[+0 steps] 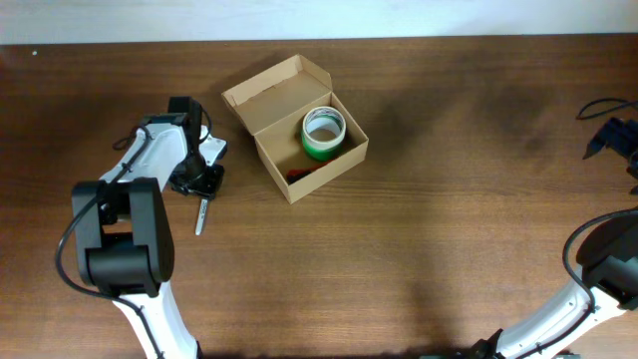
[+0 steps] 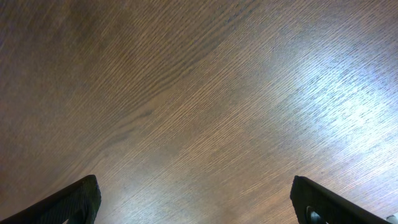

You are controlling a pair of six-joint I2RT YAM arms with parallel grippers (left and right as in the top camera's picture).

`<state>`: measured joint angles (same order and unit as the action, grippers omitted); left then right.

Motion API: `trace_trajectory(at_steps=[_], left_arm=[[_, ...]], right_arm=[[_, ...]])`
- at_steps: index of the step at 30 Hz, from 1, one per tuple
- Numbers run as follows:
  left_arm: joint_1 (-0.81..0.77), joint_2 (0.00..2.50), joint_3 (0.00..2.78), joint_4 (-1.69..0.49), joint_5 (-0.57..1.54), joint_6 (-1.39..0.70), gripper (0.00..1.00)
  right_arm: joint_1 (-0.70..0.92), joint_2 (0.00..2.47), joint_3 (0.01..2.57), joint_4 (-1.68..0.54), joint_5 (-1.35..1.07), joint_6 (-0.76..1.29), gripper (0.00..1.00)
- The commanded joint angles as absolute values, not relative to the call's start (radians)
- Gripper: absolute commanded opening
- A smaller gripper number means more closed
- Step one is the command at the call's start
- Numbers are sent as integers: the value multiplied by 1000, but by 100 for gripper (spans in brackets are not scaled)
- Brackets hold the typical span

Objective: Pack container
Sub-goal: 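Lower the left gripper onto the black Sharpie marker and grasp it, then lift the black marker with the left gripper and carry it to the box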

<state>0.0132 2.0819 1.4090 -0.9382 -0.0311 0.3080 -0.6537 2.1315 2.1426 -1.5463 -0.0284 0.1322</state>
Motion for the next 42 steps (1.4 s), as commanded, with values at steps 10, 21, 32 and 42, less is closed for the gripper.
trace_trajectory(at_steps=[10,21,32,42], left_arm=[[-9,2194,1322,-953,63,196,37],[-9,2193,1324,-947,43,200,11],[-7,2193,1796,-1178,-143,203,2],[-23,2193,2411,-1343,-105,342,2]], right_arm=[[-653,2133,2138,-1547,-38,136,99],[-653,2133,2138,-1547,-38,136,99],[-653,2133,2138,-1547,-38,136,99],[-653,2133,2138,-1547,-38,136,99]])
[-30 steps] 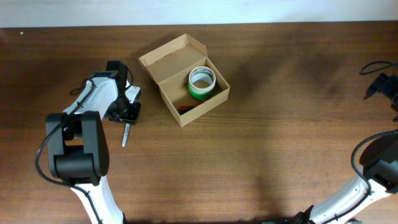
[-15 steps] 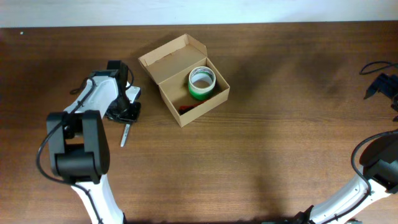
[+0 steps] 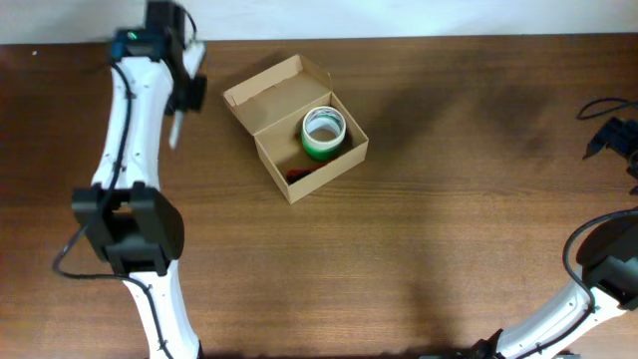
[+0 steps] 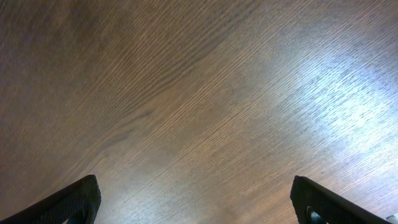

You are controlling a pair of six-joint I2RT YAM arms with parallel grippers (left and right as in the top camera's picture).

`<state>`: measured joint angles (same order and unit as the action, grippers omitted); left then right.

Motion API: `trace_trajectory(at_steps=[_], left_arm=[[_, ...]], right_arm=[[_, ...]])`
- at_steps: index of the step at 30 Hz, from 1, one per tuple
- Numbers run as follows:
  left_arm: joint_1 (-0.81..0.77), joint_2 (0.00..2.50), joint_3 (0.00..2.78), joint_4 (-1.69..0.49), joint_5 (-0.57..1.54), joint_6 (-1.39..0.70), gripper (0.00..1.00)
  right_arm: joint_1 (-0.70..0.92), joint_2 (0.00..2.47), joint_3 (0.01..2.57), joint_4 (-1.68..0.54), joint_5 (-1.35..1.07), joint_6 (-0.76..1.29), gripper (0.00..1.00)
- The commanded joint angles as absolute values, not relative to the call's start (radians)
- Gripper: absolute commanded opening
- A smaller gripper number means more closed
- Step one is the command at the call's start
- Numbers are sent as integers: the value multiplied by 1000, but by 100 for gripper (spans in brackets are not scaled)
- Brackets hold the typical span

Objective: Pack container
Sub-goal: 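Lift the black marker with the left gripper and carry it to the box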

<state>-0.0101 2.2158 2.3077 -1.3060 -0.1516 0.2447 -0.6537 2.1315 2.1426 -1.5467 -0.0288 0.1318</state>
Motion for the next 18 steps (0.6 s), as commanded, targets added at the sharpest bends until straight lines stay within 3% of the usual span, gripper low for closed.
trace_trajectory(at_steps=[1,7,18], left_arm=[[-31,2193,2452,-1367,-66,379,2],[-144,2193,2630,-1506,43,524,2],[-398,2194,2578,-1575,99,591,1]], right_arm=[[-653,2133,2138,-1547,-38,136,99],[-653,2133,2138,-1547,-38,136,99],[-653,2133,2138,-1547,-38,136,99]])
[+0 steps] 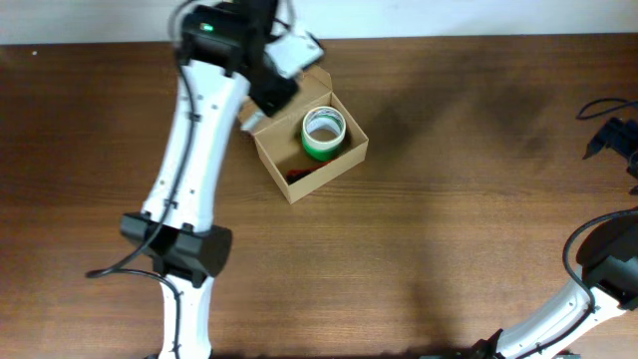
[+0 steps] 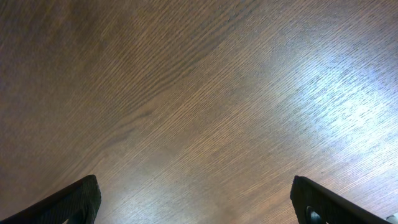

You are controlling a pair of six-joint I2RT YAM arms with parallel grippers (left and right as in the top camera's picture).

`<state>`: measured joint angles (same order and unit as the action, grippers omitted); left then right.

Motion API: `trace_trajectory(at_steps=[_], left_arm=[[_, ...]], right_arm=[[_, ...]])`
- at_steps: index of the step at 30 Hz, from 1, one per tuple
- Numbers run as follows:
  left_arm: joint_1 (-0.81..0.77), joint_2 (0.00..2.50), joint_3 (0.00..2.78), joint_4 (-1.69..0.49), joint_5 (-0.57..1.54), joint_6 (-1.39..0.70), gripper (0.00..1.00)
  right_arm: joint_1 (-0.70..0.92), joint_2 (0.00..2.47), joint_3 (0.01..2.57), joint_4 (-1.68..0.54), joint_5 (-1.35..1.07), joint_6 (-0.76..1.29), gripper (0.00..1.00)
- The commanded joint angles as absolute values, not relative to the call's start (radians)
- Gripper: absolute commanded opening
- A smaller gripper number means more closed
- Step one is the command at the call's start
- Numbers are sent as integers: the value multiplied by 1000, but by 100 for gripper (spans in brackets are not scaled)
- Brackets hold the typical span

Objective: Pack container
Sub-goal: 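Lift the black marker with the left gripper and carry it to the box, then lower the marker beside the pen in the box and open the left gripper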

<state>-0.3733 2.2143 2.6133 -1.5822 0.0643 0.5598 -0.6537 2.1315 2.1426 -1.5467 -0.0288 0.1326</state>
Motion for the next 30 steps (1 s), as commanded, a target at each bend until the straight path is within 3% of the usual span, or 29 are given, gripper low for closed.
trace_trajectory(at_steps=[1,13,30], left_arm=[[-410,2194,2563,-1568,100,591,2],[-465,2194,2168,-1272,31,494,2],[-465,2194,2043,-1223,163,494,2]], right_arm=[[-653,2133,2138,-1547,-38,136,99],[-653,2133,2138,-1547,-38,136,99],[-653,2133,2138,-1547,-38,136,99]])
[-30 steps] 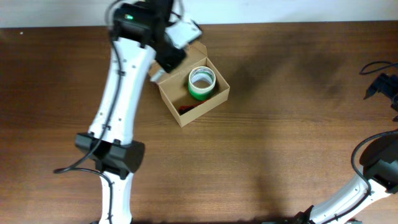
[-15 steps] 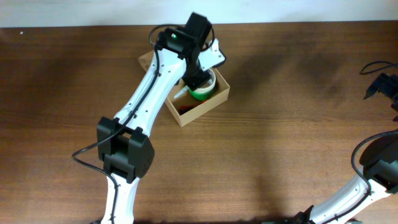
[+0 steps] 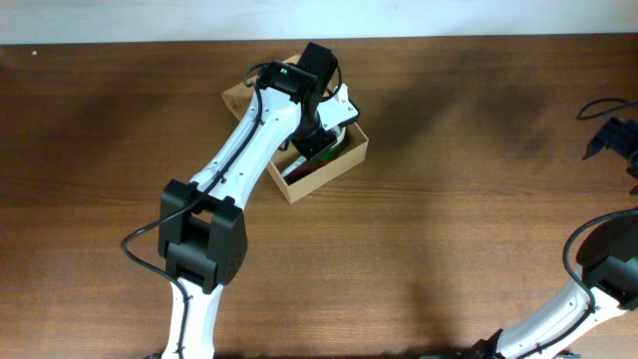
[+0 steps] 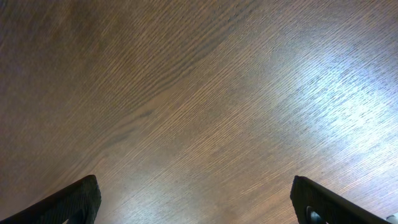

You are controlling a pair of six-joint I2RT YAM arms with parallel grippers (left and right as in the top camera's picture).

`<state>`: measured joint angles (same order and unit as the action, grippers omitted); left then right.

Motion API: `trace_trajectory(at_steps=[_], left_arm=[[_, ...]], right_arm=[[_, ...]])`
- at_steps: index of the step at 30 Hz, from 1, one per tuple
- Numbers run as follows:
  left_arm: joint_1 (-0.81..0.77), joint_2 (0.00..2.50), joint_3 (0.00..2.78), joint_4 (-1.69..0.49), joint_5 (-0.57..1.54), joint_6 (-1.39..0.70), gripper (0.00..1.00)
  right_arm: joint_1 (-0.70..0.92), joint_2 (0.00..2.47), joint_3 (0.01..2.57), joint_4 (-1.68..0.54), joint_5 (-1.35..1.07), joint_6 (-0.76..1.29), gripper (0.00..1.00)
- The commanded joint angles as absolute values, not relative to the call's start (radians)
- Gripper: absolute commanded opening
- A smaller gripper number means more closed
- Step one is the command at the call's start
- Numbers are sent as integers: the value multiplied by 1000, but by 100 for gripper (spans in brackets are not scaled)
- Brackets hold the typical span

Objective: Pack container
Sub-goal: 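Lower the marker beside the pen in the box and open the left gripper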

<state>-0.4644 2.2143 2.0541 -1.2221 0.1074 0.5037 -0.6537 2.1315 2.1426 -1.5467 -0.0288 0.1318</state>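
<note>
An open cardboard box (image 3: 351, 157) sits at the table's back middle in the overhead view. My left gripper (image 3: 317, 128) reaches down into it from above, and its fingers are hidden by the wrist. A sliver of a green tape roll (image 3: 322, 153) and a red item (image 3: 298, 173) show inside the box under the arm. No silver tool can be seen. My right gripper (image 4: 199, 205) is open over bare wood at the far right edge (image 3: 616, 135), with nothing between its fingers.
The left arm (image 3: 244, 150) stretches diagonally from the front left up to the box. The box's lid flap (image 3: 237, 95) stands open toward the back left. A black cable (image 3: 598, 105) lies at the right edge beside the right arm.
My left gripper was at the box's back-left corner, above the lid flap. It is now over the box's inside, covering the tape roll. The right gripper has not moved.
My left gripper first stood on the table left of the box, over a slim silver tool. Then it was raised at the back left with the tool hanging from it. It then reached the box's lid, and now it is down in the box.
</note>
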Motion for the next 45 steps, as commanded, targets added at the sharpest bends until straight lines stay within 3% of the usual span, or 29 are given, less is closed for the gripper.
trace_trajectory(at_steps=[1,22,23,26,29,33,39,41,43,45], left_arm=[[-465,2195,2041,-1222,170,494,2],[-511,2213,1932,-1171,180,495,3],[-513,2213,1929,-1171,180,495,6],[-513,2213,1929,-1168,174,495,32],[-513,2212,1935,-1161,138,493,42],[-513,2212,1961,-1167,93,474,45],[-513,2212,2111,-1224,-21,444,40],[-511,2212,2179,-1242,-87,402,27],[-509,2212,2249,-1269,-139,368,2],[-504,2212,2304,-1309,-152,351,2]], right_arm=[[-653,2133,2138,-1547,-38,136,99],[-653,2133,2138,-1547,-38,136,99],[-653,2133,2138,-1547,-38,136,99],[-653,2133,2138,-1547,-38,136,99],[-653,2133,2138,-1547,-38,136,99],[-653,2133,2138,-1547,-38,136,99],[-653,2133,2138,-1547,-38,136,99],[-653,2133,2138,-1547,-38,136,99],[-653,2133,2138,-1547,-38,136,99],[-653,2133,2138,-1547,-38,136,99]])
